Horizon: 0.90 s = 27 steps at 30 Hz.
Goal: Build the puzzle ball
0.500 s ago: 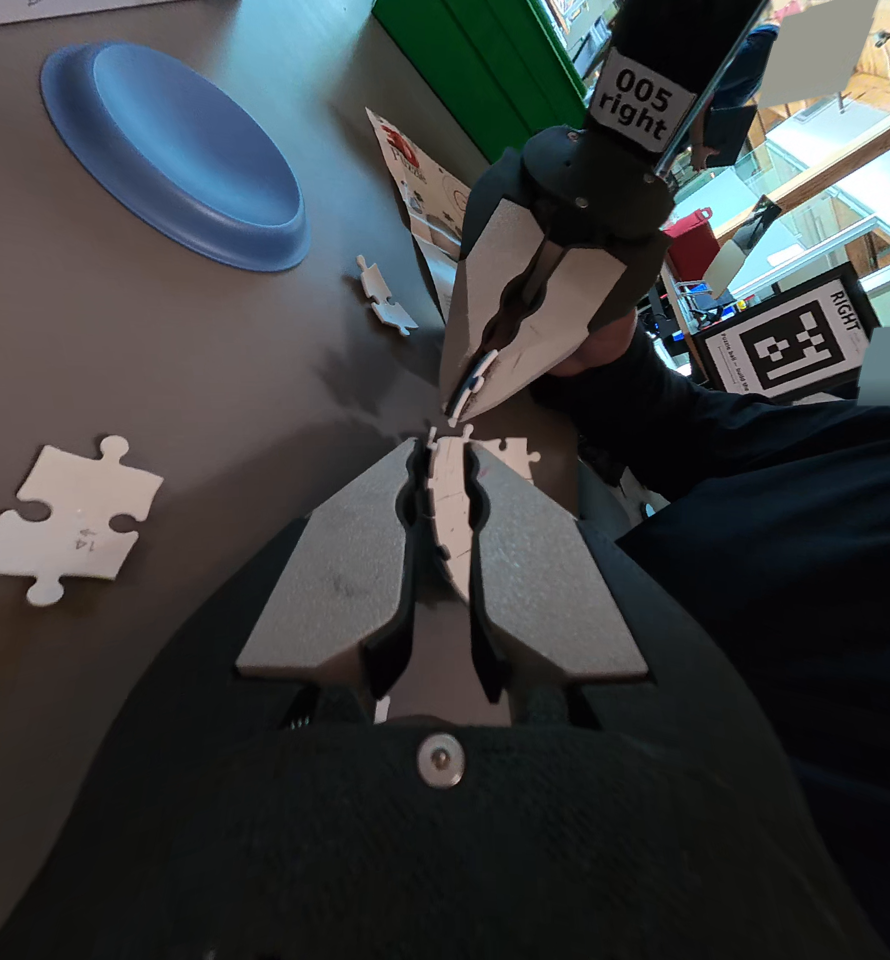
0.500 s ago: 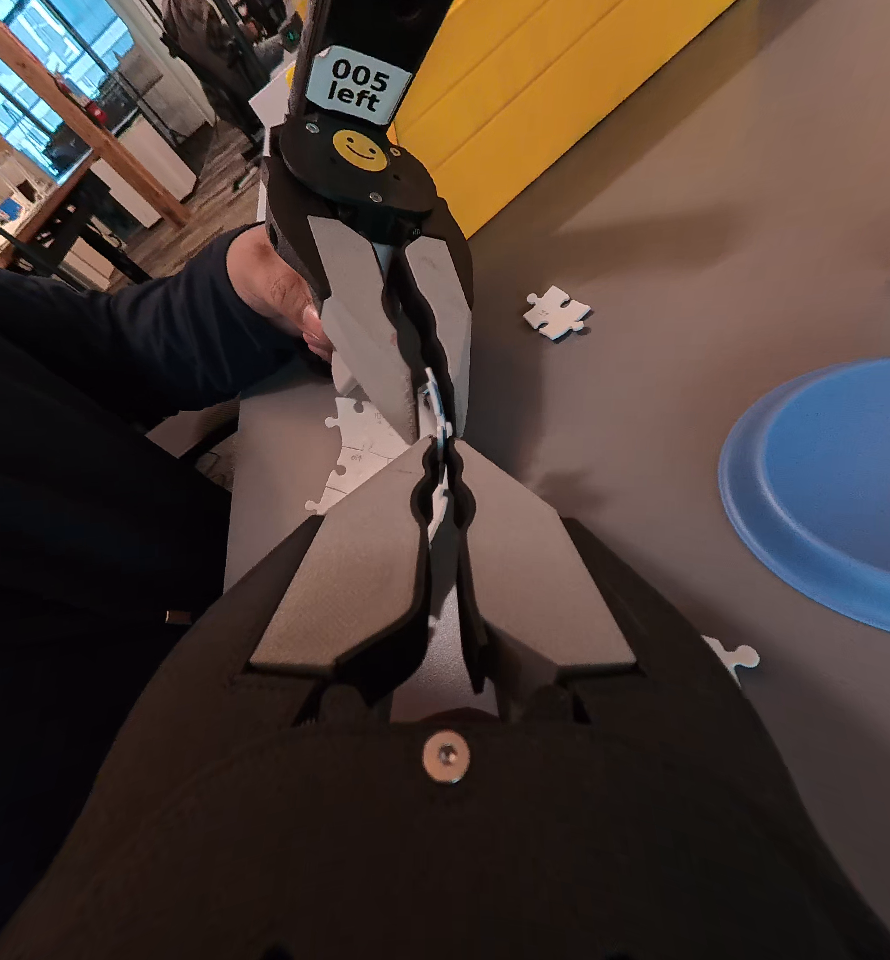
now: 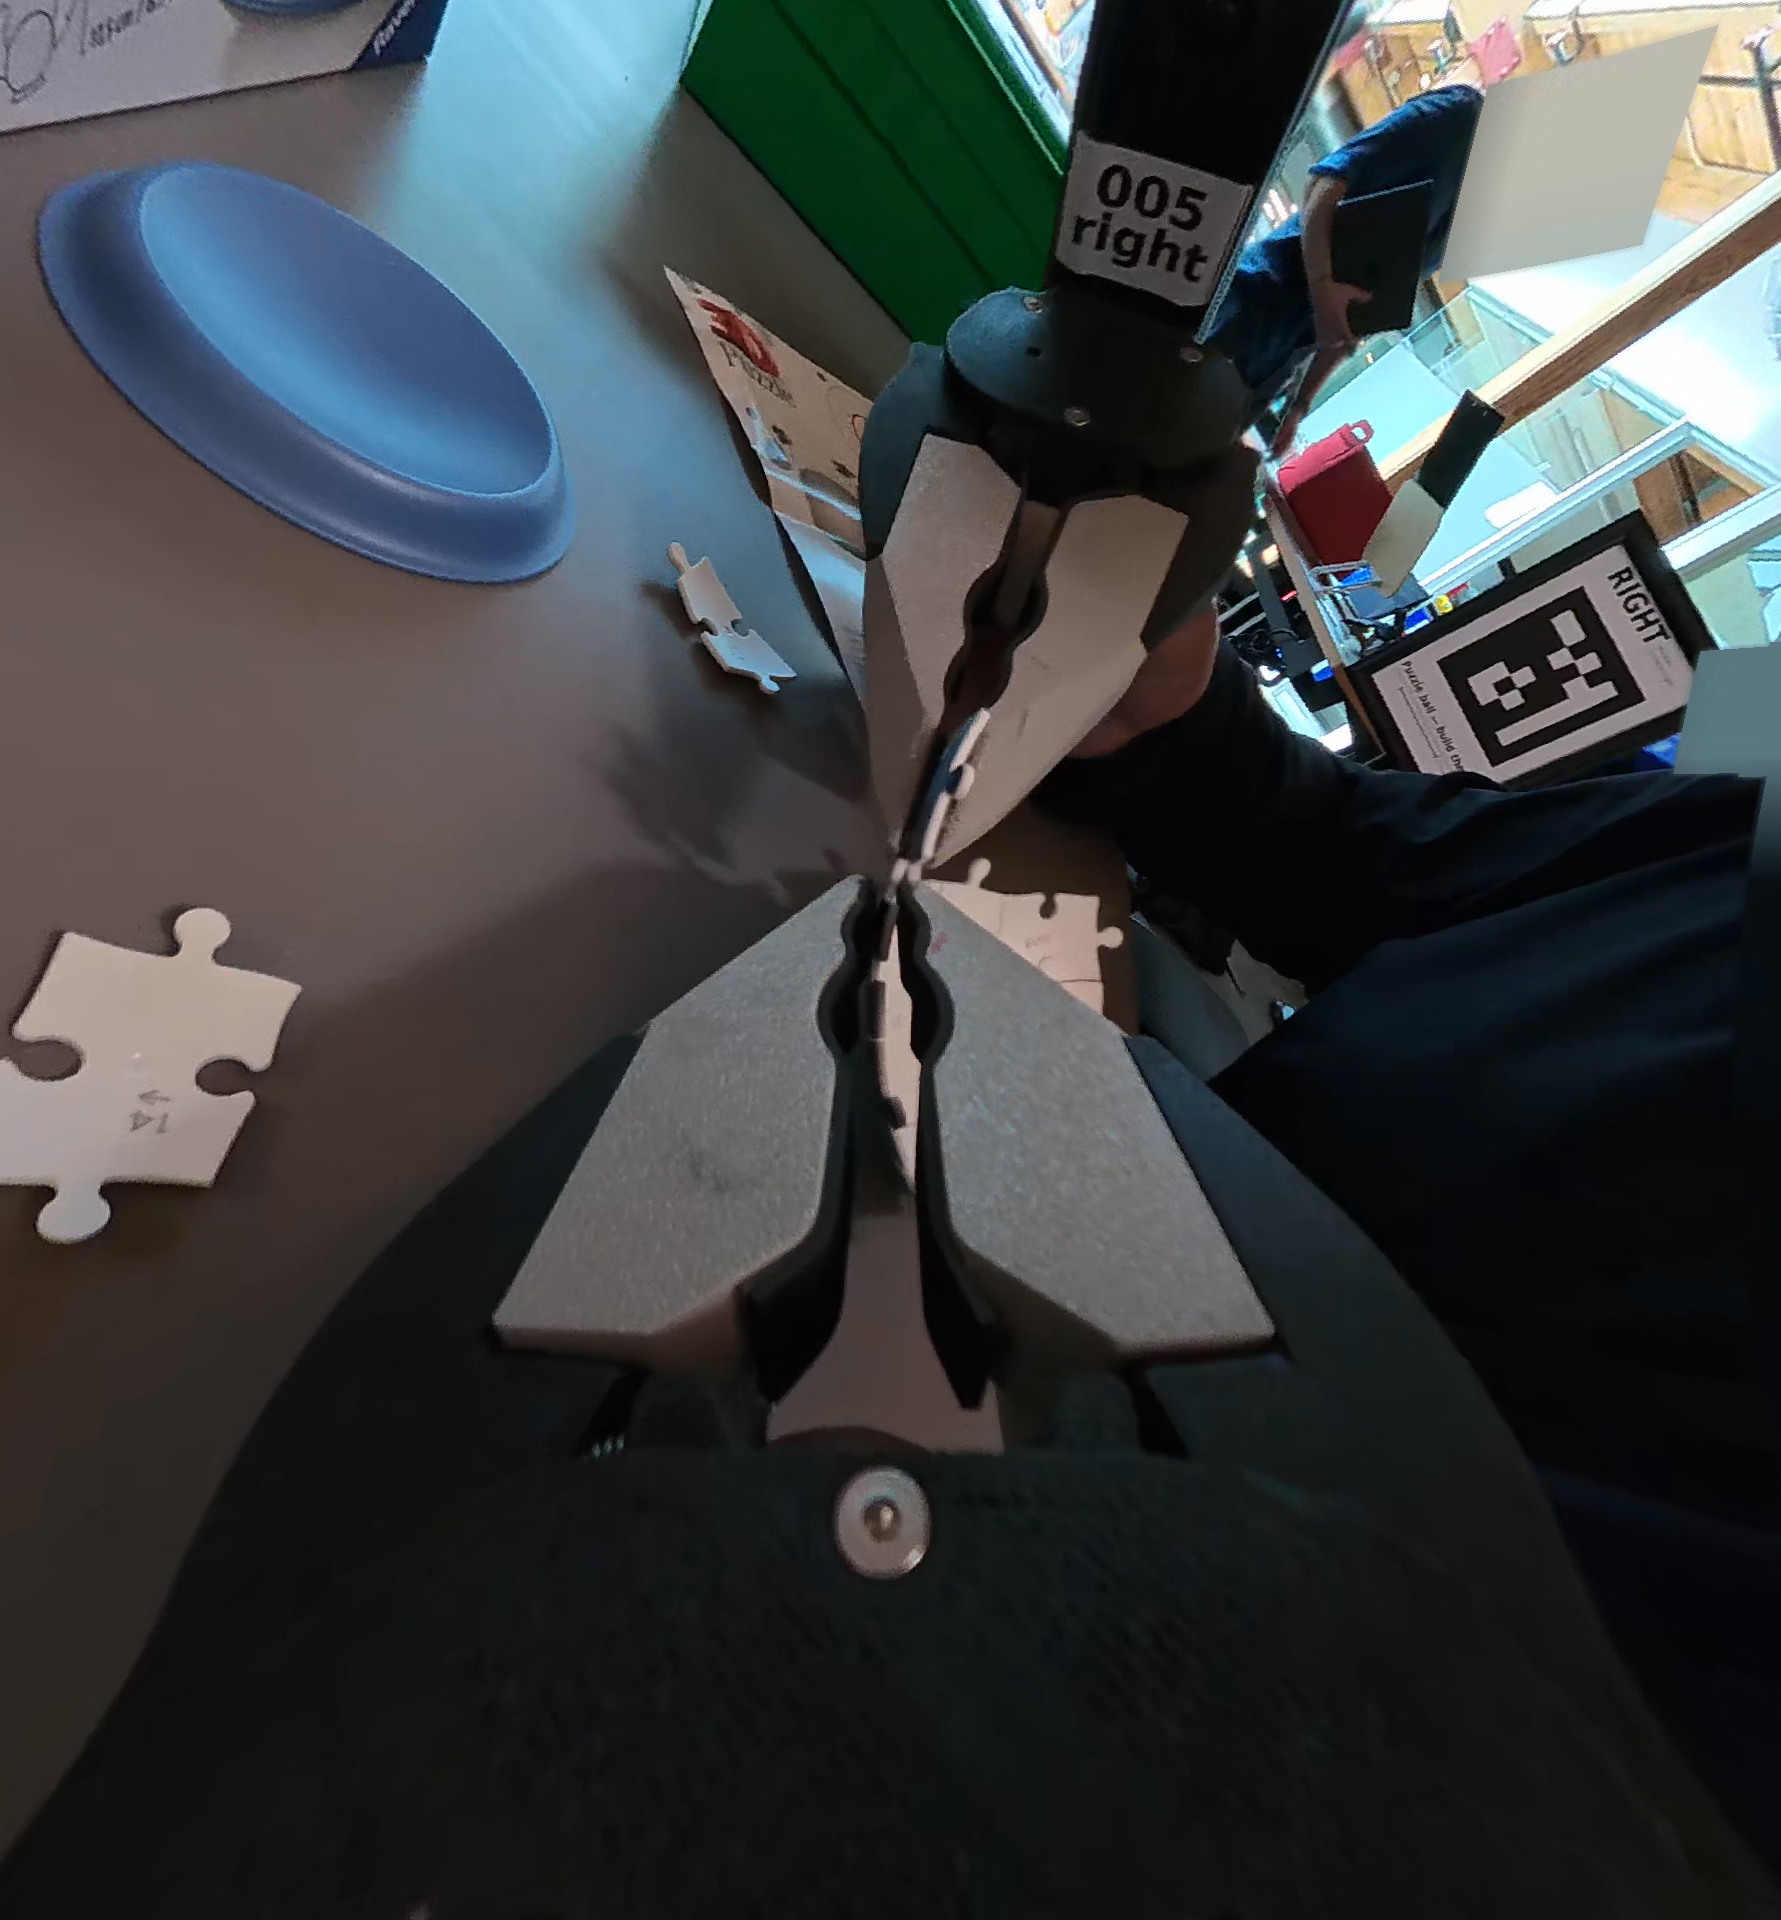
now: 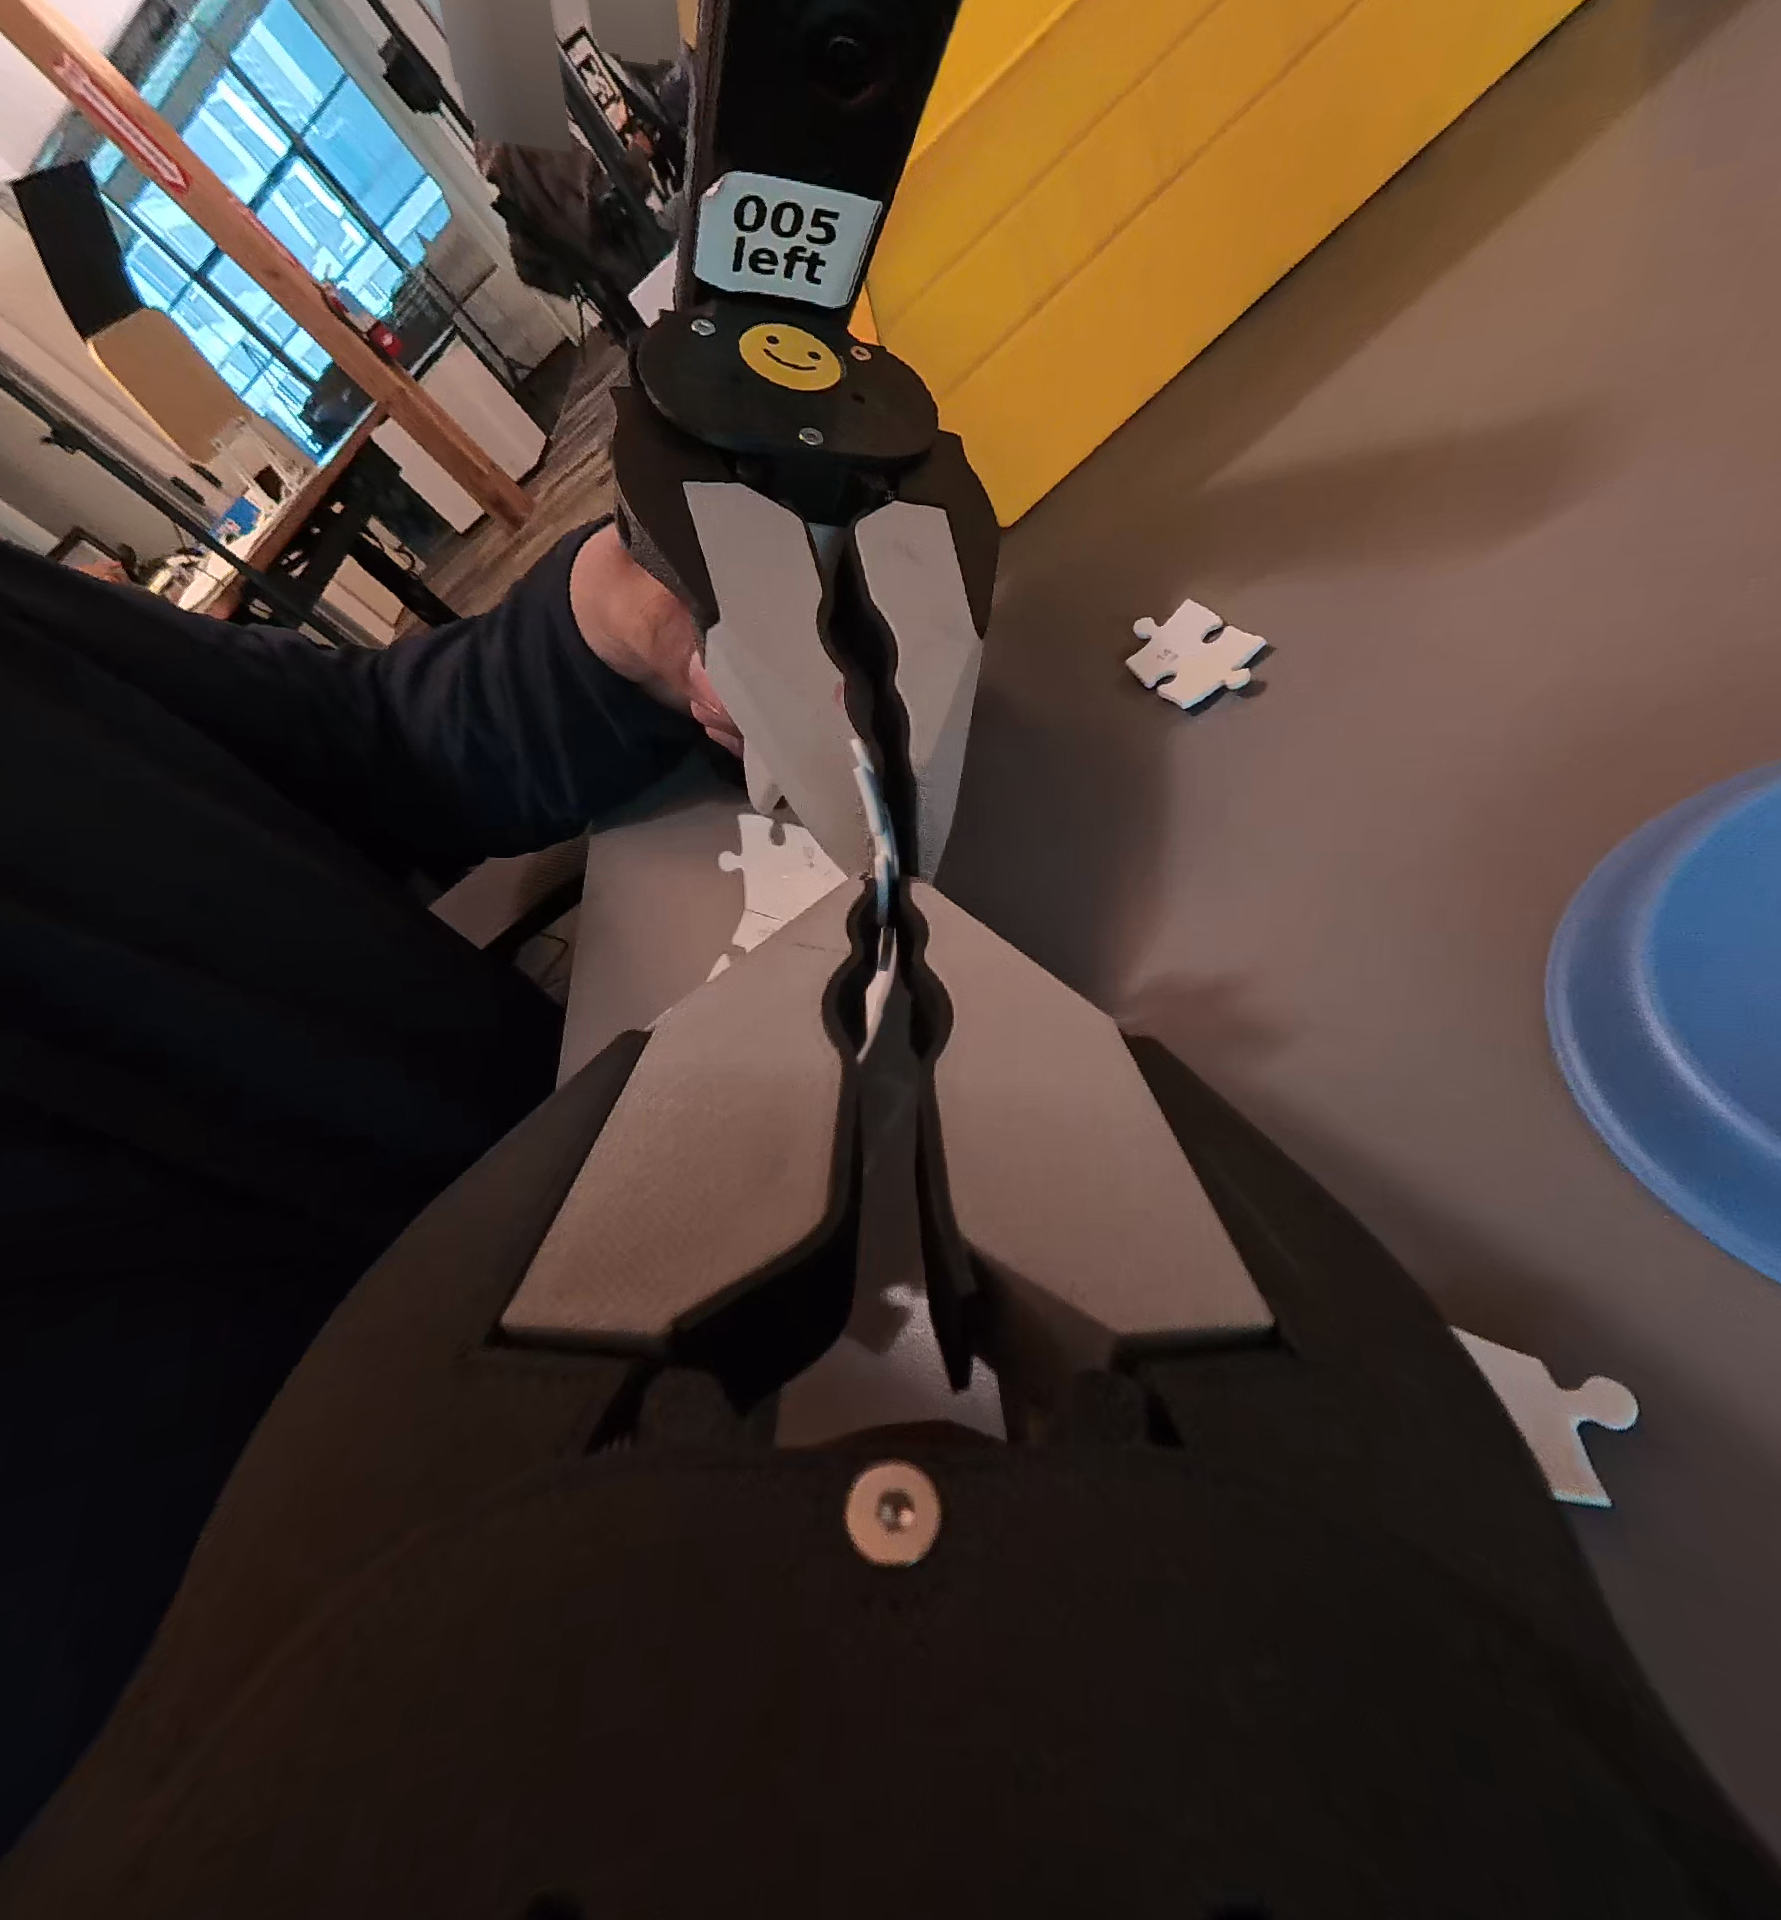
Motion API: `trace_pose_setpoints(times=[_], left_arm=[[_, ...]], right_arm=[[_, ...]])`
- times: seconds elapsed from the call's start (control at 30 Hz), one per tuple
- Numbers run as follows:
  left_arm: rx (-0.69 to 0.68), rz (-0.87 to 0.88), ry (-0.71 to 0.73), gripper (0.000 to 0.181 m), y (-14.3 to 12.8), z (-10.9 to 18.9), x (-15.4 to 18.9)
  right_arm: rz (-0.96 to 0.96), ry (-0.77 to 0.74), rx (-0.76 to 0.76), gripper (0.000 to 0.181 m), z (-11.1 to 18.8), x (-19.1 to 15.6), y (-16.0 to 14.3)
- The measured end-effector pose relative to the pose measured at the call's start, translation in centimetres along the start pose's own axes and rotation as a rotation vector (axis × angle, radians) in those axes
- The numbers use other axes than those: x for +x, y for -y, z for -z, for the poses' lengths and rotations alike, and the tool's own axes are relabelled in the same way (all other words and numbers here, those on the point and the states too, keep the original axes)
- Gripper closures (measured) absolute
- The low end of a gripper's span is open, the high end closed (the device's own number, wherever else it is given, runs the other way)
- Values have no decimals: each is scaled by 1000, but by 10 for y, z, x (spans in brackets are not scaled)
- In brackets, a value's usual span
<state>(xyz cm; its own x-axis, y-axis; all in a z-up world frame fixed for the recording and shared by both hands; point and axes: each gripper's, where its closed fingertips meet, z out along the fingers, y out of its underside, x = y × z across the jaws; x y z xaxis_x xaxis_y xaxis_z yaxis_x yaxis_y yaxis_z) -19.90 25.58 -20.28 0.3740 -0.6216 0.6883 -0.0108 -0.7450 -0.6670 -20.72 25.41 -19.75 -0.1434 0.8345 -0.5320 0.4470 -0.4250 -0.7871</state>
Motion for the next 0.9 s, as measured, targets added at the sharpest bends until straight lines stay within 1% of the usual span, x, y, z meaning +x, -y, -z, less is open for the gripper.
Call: trace_pose_setpoints(times=[0.2, 0.33, 0.6, 0.67, 0.77, 0.9], left_arm=[[1, 0, -3, 181, 0, 0, 1], [-5, -3, -17, 181, -1, 0, 3], [-9, -32, -18, 181, -1, -1, 5], [4, -29, -20, 181, 0, 0, 5], [11, -15, -42, 181, 1, 0, 7], [0, -13, -35, 180, 0, -2, 6]], right_arm=[[13, -15, -8, 181, -2, 1, -1], [2, 19, -17, 181, -1, -2, -1], [32, 34, -111, 180, -2, -2, -9], [30, 25, -104, 180, -3, -1, -7], [6, 55, -88, 180, -1, -3, -6], [-17, 92, -67, 181, 0, -7, -4]])
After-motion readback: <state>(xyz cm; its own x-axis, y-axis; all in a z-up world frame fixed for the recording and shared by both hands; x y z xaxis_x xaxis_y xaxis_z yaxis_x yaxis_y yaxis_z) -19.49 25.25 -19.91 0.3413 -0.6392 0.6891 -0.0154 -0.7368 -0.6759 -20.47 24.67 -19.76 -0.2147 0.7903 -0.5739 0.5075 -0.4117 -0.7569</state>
